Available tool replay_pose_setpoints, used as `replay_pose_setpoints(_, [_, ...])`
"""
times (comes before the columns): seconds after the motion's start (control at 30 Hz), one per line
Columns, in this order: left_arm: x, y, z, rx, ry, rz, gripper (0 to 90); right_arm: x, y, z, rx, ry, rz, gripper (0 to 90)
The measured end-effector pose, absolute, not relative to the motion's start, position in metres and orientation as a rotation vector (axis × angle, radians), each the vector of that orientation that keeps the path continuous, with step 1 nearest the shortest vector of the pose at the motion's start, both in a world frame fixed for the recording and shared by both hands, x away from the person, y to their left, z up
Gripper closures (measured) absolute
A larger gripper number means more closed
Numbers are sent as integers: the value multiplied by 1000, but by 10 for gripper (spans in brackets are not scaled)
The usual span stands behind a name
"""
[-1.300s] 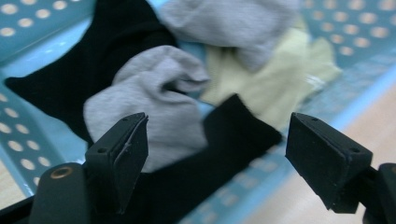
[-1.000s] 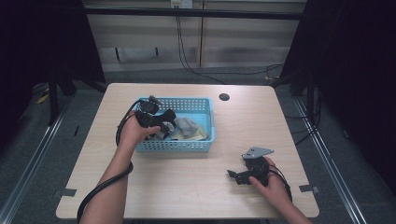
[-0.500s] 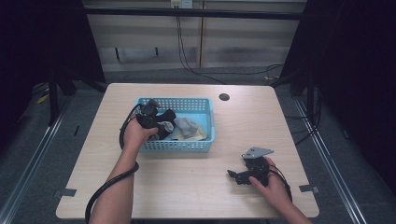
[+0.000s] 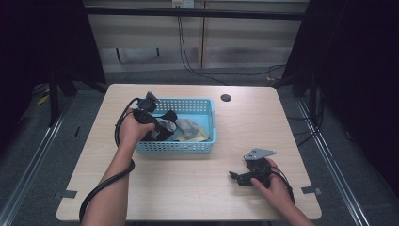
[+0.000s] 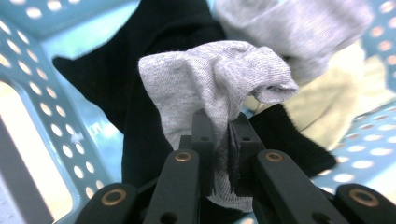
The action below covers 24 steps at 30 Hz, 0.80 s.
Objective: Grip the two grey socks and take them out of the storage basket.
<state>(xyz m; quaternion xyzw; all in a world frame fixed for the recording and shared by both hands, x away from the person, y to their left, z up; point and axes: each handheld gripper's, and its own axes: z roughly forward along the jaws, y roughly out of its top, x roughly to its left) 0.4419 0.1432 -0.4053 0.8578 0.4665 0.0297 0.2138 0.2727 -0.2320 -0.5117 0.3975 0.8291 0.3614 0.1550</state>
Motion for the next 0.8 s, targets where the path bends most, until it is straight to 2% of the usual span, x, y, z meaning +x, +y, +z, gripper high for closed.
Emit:
replay_pose_setpoints(0.43, [432,125,-362,2403,1149,74,829,273,-232,-512,1136,2375,1032,115])
replay_pose_setpoints(0.8, [415,113,-345,2445,1032,33,830,273,-232,-512,1137,2376,1032,115])
